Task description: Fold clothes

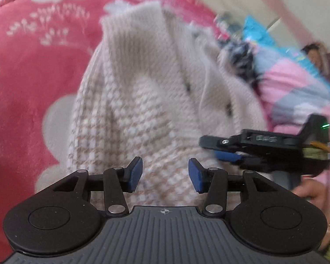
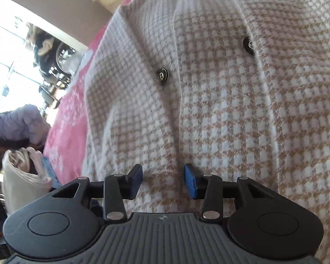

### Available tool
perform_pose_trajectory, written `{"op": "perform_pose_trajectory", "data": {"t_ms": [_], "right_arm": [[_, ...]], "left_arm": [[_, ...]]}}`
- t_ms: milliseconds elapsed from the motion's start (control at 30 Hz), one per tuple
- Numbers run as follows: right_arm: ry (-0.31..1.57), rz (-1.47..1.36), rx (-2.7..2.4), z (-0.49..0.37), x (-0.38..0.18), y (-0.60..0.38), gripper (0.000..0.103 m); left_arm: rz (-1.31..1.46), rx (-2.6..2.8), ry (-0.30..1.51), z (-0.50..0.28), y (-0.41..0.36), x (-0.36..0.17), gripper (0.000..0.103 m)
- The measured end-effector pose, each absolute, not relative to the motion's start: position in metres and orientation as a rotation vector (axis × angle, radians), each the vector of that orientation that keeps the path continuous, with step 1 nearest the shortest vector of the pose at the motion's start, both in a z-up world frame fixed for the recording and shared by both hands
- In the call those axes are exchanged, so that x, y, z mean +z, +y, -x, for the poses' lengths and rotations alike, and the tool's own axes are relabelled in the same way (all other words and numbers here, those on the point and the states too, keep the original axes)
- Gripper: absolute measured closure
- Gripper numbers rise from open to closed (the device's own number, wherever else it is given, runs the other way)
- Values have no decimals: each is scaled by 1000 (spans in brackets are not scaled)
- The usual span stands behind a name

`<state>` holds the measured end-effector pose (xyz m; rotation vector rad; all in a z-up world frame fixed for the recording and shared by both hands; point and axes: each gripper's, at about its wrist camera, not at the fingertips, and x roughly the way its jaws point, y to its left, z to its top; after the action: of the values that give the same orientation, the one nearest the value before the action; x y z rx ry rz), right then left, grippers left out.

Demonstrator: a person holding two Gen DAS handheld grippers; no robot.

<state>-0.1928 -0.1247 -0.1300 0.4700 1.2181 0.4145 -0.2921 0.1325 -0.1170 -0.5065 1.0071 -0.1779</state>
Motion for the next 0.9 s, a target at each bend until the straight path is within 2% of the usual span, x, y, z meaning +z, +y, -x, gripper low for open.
{"op": "perform_pose_trajectory", "data": {"t_ms": [67,200,267,300,367,467,667,900], "right_arm": [[1230,-472,408,193,-131,-124,59],[1231,-397,414,196,-123,-109,76],[1221,-343,423,200,-117,-101,84],[1216,-329,427,202,-115,-98,85],[1216,-331,440,204,-112,-92,86],[1213,-344,473,210,-102,-84,87],[1250,-360,560,232,-106,-63,87],[1275,-321,565,237,-117,-59,87]], "left_arm": [[446,-156,1088,284,126,-127,57],[506,-158,1145,277,129,-142,61],[536,-187,1136,275,133,-144,76],[547,-201,1134,274,134,-145,77],[556,-228,1127,273,137,-146,82],[561,-227,1126,275,145,-144,85],[510,-255,1112,294,173,-115,85],[450,-211,1145,310,183,-133,85]]}}
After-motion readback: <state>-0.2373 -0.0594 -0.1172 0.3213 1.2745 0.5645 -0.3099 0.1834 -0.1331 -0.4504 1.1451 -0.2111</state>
